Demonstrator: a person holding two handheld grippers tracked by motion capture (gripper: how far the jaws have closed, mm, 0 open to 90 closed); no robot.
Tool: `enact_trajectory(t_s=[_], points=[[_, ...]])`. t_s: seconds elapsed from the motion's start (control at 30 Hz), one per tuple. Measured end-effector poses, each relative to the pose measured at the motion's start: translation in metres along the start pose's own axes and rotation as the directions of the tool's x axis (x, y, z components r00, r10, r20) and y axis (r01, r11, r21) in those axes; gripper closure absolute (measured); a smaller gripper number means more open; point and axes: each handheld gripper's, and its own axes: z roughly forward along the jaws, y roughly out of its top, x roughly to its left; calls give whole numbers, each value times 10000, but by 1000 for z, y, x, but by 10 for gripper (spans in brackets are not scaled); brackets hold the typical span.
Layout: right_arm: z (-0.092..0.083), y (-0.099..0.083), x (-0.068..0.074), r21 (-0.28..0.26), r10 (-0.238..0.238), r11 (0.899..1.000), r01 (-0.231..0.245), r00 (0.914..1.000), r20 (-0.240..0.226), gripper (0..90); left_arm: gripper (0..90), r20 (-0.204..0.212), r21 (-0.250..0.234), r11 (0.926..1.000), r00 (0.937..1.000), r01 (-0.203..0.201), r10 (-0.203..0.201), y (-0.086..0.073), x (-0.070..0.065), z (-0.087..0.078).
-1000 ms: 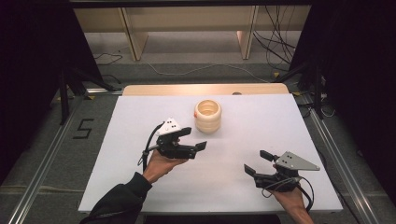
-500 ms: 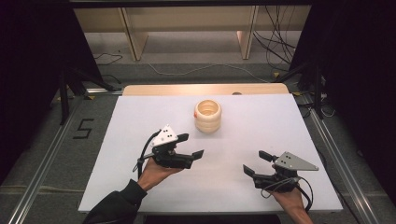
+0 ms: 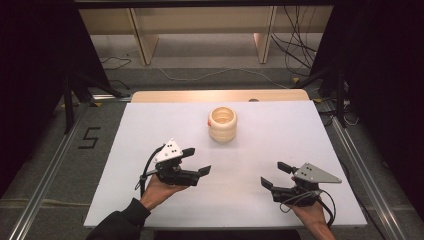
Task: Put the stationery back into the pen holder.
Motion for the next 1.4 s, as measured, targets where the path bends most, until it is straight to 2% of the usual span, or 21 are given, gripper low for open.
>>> enact_trajectory(t_s=[0.1,0.3,0.43,0.53,0.63,0.7,0.93,1.13,1.4], points=[[0,0,0,21,-15,10000,15,10000,6,210,159,-97,50,9998,9998,-168,169,-2,-3,-2],[0,0,0,53,-39,10000,39,10000,8,210,157,-25,76,9999,10000,-78,78,-8,-6,-4],[0,0,1,54,-37,10000,37,10000,-10,210,155,144,-164,9999,9999,29,-26,-14,-9,-6],[0,0,2,44,-61,10000,61,10000,-10,210,154,177,-132,9998,9998,129,-126,-20,-11,-9],[0,0,2,23,-68,10000,68,10000,-14,210,153,142,-95,10000,9999,27,-26,-22,-12,-12],[0,-1,1,44,-16,10000,16,10000,-21,210,154,142,33,10000,9999,41,-41,-23,-12,-12],[1,-1,1,90,-34,10000,34,10000,-27,210,154,112,-162,9998,9999,-92,94,-21,-12,-11],[2,-2,2,123,-39,9999,40,10000,-16,210,154,83,-251,9997,10000,25,-23,-20,-12,-12],[4,-2,2,169,-17,9999,18,10000,-51,210,154,66,-259,9997,10000,-45,47,-20,-12,-12]])
